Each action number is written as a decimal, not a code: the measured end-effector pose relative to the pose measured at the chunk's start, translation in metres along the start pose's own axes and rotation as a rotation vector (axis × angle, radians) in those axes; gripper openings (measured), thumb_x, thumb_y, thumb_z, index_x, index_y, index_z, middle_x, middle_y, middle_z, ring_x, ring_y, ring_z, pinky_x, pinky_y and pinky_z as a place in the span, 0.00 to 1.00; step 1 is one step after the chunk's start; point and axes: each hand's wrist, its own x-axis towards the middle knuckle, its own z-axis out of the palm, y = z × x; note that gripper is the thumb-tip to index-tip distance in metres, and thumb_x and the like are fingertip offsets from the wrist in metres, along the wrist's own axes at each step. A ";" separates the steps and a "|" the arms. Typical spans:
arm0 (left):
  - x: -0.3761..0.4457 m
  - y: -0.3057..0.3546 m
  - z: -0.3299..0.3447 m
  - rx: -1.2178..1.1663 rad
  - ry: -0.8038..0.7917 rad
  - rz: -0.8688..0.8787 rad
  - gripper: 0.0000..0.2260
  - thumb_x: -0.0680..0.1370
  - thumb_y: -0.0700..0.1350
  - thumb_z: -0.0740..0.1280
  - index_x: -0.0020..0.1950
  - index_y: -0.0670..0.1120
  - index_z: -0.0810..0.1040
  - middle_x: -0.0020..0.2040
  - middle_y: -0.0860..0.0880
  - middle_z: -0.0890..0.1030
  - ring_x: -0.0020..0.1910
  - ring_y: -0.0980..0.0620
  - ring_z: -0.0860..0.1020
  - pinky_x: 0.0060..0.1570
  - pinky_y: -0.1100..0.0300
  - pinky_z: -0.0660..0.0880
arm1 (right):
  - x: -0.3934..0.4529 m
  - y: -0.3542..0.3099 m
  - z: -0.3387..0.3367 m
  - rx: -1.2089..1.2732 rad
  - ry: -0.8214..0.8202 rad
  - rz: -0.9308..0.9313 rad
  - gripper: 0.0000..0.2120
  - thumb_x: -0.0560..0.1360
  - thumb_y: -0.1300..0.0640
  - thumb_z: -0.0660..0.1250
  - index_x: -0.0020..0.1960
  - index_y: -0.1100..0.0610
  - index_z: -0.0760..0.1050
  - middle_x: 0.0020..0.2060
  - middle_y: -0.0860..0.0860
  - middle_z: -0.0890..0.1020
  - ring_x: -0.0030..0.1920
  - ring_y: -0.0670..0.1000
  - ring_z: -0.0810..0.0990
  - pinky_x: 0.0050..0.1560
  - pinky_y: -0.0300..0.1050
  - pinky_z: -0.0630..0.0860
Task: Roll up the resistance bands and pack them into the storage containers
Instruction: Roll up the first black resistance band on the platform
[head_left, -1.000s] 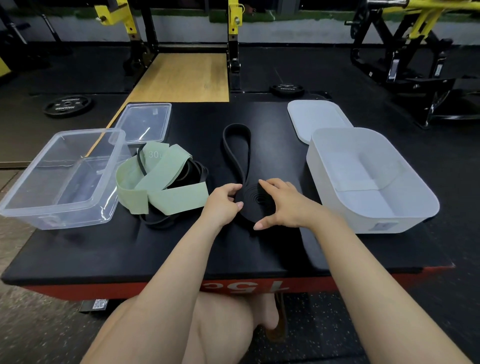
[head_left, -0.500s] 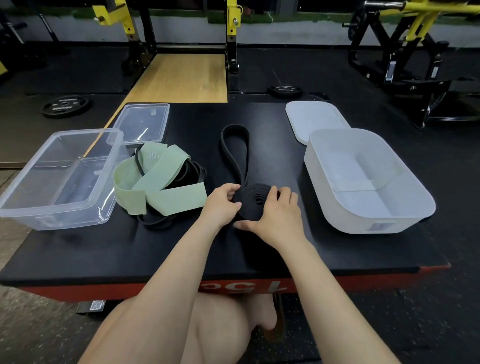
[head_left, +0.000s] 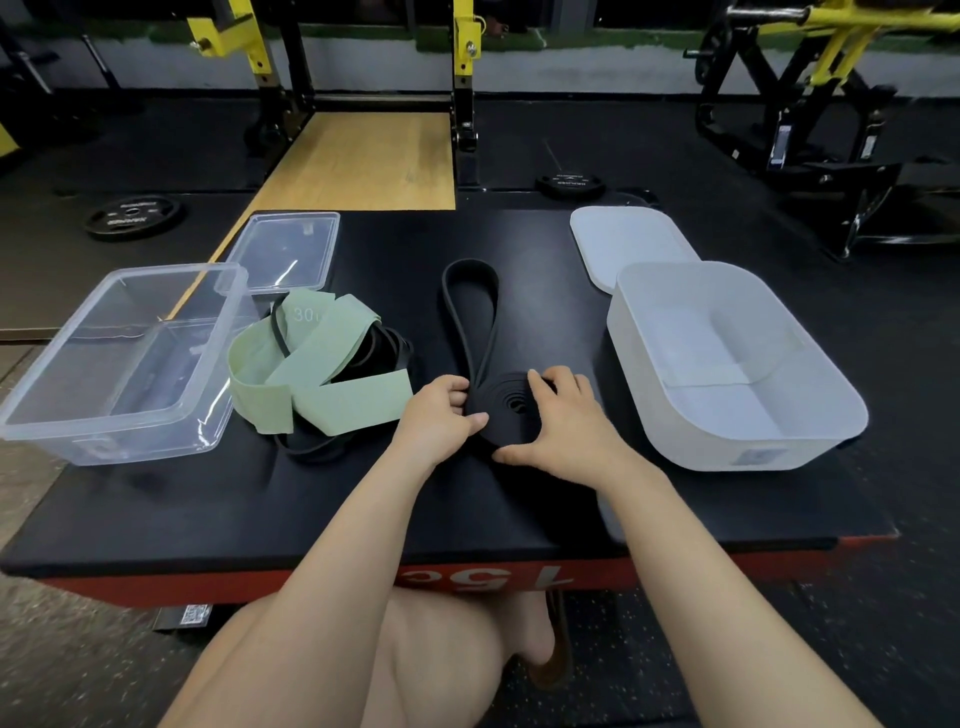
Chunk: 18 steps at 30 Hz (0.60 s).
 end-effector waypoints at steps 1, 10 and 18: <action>0.000 0.000 0.000 0.022 0.008 -0.005 0.24 0.75 0.39 0.69 0.69 0.43 0.69 0.62 0.45 0.76 0.59 0.50 0.75 0.59 0.61 0.70 | 0.001 0.002 -0.003 0.009 -0.028 -0.020 0.51 0.67 0.37 0.71 0.77 0.58 0.50 0.71 0.52 0.58 0.71 0.54 0.55 0.69 0.47 0.61; -0.005 0.000 -0.005 0.113 0.019 -0.011 0.18 0.75 0.42 0.70 0.65 0.45 0.74 0.55 0.48 0.78 0.56 0.50 0.76 0.57 0.60 0.72 | 0.011 0.017 -0.012 0.069 -0.199 -0.120 0.52 0.66 0.43 0.75 0.78 0.56 0.48 0.72 0.48 0.55 0.72 0.51 0.52 0.72 0.46 0.58; -0.005 -0.001 -0.002 0.040 0.029 -0.014 0.15 0.75 0.41 0.69 0.60 0.42 0.76 0.54 0.46 0.79 0.51 0.52 0.76 0.56 0.60 0.72 | 0.021 0.025 -0.017 0.095 -0.283 -0.141 0.52 0.65 0.46 0.77 0.78 0.55 0.48 0.72 0.49 0.56 0.73 0.52 0.52 0.73 0.48 0.56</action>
